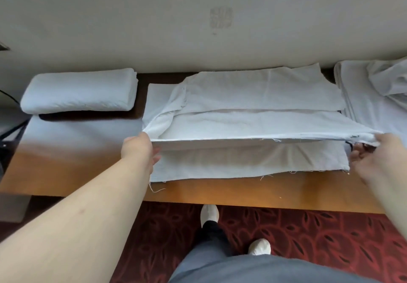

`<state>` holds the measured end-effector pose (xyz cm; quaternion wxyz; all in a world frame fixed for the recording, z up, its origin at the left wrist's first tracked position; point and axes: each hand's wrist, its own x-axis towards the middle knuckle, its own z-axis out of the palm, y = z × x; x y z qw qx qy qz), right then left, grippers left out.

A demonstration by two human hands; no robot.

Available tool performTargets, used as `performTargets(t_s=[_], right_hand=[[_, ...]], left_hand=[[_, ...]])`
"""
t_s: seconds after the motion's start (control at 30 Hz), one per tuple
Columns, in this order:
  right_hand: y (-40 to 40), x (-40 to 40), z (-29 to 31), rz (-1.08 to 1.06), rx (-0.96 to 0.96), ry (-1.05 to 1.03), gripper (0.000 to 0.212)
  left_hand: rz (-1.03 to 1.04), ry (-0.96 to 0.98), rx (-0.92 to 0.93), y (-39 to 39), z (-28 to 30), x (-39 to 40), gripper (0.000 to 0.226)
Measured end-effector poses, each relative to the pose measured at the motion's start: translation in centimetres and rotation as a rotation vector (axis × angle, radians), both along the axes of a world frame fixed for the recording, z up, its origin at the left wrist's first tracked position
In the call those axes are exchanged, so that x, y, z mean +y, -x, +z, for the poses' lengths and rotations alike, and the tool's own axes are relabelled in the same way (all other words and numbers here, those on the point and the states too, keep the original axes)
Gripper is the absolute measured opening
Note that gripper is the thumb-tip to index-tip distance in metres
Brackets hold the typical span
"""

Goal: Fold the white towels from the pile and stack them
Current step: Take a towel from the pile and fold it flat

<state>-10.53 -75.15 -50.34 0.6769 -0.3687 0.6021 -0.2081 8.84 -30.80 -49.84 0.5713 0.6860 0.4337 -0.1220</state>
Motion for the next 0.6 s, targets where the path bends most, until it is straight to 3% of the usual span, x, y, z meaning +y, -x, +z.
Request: performTargets(t_s=[0.13, 0.23, 0.27, 0.37, 0.43, 0.5, 0.6], right_hand=[[-2.5, 0.8, 2.2, -0.063, -0.086, 0.048, 0.013], [-3.8, 1.1, 3.4, -0.092, -0.089, 0.035, 0.015], [-4.2, 1.1, 3.6, -0.108, -0.095, 0.018, 0.016], [-5.3, 1.0, 4.4, -0.163, -0.11, 0.033, 0.016], [-6.1, 1.1, 4.7, -0.178, -0.094, 0.064, 0.016], [-6.7, 1.5, 5.1, -0.2, -0.096, 0.069, 0.014], [-7.1, 2.1, 5.2, -0.215, -0.159, 0.035, 0.015]], left_hand=[[0.043, -0.086, -0.055, -3.4, 1.0, 0.3, 0.024], [-0.04, -0.218, -0.034, -6.2, 1.1, 0.4, 0.019], [-0.163, -0.322, -0.01, -7.1, 1.0, 0.5, 0.024], [-0.868, -0.762, 0.127, -9.5, 1.1, 0.5, 0.041], [-1.195, -0.921, 0.203, -10.3, 1.6, -0.4, 0.055], [-1.383, -0.99, 0.193, -10.7, 1.7, -1.9, 0.068], [-1.57, -1.046, 0.1, -11.0, 0.9, -3.6, 0.048]])
